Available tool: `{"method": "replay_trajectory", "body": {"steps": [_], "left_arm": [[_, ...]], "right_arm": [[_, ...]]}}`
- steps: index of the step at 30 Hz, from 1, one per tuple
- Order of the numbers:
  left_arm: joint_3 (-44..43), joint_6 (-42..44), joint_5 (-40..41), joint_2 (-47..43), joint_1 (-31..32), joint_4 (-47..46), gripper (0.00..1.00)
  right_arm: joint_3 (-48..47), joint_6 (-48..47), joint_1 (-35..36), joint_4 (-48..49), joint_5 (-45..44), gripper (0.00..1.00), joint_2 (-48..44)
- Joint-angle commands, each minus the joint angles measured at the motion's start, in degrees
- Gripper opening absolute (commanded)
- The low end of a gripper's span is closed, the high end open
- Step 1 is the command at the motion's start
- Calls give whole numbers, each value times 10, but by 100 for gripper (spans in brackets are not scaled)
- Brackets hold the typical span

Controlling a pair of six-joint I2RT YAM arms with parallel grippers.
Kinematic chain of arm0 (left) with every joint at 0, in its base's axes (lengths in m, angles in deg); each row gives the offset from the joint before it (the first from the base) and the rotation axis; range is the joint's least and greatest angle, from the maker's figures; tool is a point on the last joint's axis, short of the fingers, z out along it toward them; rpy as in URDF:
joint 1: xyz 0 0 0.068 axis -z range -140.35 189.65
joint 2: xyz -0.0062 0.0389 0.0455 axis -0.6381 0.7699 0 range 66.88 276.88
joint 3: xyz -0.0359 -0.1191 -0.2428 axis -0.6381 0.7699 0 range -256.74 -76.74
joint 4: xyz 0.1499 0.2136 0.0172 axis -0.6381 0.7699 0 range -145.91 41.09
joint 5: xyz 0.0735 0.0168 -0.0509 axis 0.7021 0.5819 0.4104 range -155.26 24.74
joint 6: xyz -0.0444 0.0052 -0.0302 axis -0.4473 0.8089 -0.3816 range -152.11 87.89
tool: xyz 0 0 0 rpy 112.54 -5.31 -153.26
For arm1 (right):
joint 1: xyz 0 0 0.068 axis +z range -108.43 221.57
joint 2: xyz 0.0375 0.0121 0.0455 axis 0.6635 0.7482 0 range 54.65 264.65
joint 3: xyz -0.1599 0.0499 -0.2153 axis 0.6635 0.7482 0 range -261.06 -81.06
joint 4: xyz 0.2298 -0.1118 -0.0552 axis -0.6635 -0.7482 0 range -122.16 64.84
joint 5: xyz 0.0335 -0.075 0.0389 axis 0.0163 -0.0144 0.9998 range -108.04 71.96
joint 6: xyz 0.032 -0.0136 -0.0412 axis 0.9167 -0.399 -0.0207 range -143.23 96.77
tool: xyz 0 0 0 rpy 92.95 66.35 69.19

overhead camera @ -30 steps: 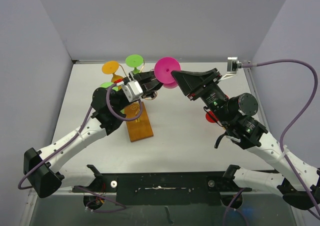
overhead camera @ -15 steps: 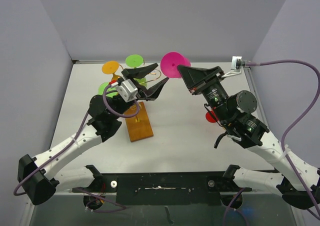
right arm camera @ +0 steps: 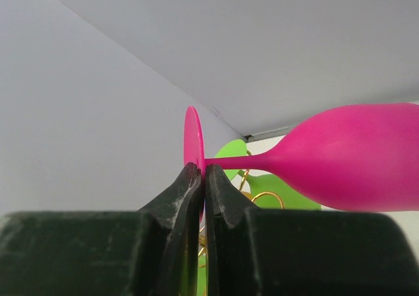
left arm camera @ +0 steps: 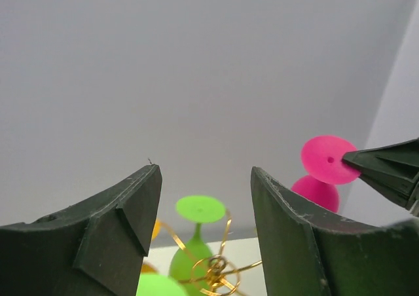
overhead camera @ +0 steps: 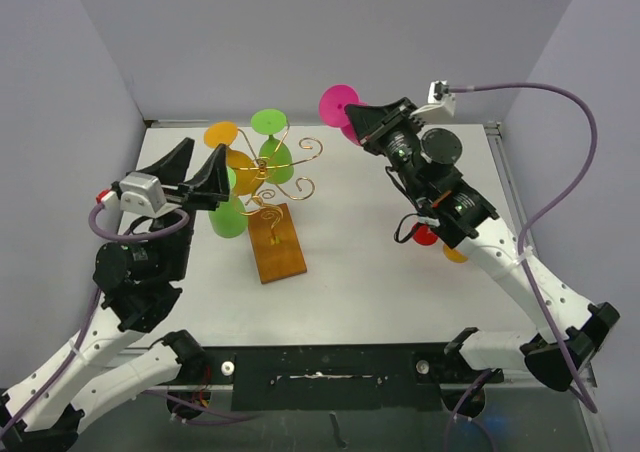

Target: Place the wine glass upside down on the wine glass rack

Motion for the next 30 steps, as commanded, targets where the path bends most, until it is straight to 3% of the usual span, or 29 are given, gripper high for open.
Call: {"method": "replay_trajectory", "body": {"steps": [1, 5, 9, 30], "left_arm": [[38, 26, 162, -51, 1, 53, 56], [89, 50, 212, -96, 1, 15, 56], [128, 57, 204, -129, 1, -33, 56], [132, 38, 183, -163, 1, 1, 56]], "right_arm": [[-49, 8, -5, 12, 41, 0, 36], [-68, 14, -10, 16, 65, 0, 74], [-91, 18, -13, 16, 99, 0, 116], [-132, 20, -11, -24, 205, 0, 167]]}}
